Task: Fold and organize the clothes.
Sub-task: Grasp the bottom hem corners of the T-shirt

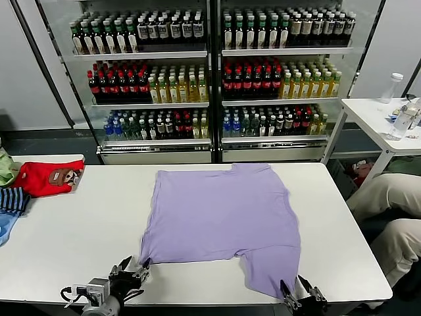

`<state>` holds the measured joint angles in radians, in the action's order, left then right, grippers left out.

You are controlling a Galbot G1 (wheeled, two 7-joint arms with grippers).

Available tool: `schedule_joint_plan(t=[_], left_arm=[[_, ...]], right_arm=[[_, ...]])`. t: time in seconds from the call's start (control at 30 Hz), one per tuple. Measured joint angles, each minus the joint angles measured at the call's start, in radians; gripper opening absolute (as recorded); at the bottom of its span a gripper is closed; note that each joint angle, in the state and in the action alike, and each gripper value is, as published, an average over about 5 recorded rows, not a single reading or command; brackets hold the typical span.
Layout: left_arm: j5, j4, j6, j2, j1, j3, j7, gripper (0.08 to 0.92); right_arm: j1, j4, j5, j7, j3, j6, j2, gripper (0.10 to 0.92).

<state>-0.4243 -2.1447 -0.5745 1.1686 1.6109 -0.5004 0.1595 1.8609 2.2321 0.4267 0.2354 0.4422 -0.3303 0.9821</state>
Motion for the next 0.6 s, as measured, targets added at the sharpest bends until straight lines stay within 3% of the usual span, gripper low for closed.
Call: schedule_joint_plan(t=[0.17, 0.3, 0.6], left_arm=[[-0.007, 0.000, -0.002, 0.008, -0.003, 0.003, -0.005, 0.221], [-0.012, -0.003, -0.004, 0.009, -0.005, -0.001, -0.005, 0.119], [-0.021, -0.071, -0.005, -0.009, 0.044, -0.027, 0.009, 0.088]], right_arm=[[0.001, 0.003, 0.031, -0.007, 0.008, 0.001, -0.001, 0.180], [0.014, 0.020, 0.055, -0.014, 0.028, -0.005, -0.011, 0.115], [0.113, 0.153, 0.114, -0.030, 0.146, -0.029, -0.048, 0.111]])
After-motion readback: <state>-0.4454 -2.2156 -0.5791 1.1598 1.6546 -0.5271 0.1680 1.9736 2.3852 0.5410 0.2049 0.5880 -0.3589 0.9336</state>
